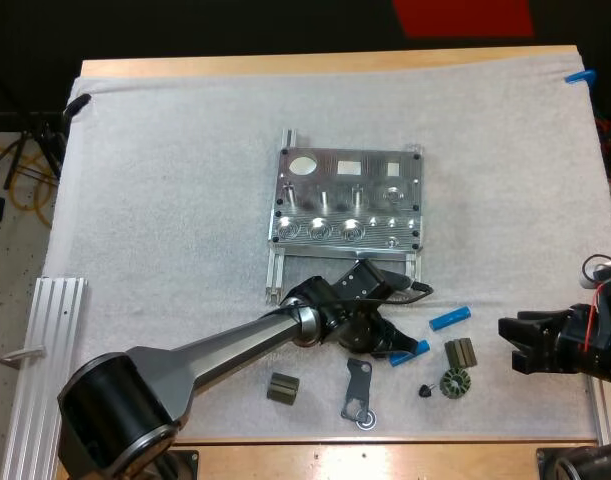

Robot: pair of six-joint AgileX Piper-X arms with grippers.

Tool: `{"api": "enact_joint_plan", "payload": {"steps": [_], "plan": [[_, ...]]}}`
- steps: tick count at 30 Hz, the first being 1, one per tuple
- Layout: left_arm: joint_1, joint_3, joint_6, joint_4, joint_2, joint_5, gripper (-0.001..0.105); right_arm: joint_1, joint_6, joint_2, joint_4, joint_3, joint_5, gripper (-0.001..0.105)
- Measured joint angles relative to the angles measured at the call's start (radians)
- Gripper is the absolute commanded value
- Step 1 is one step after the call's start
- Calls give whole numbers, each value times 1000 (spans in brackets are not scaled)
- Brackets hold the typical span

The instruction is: Load cells from right to left

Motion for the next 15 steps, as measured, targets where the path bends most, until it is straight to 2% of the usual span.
{"api": "enact_joint_plan", "payload": {"steps": [2,10,12,15], "plan": [[0,0,6,0,4,5,1,5,0,0,0,0,0,32],[0,0,17,0,4,5,0,5,0,0,0,0,0,32],[0,0,33,0,-2,-2,0,5,0,0,0,0,0,32],[0,8,105,17,-31,-37,0,5,0,0,0,0,0,32]]}}
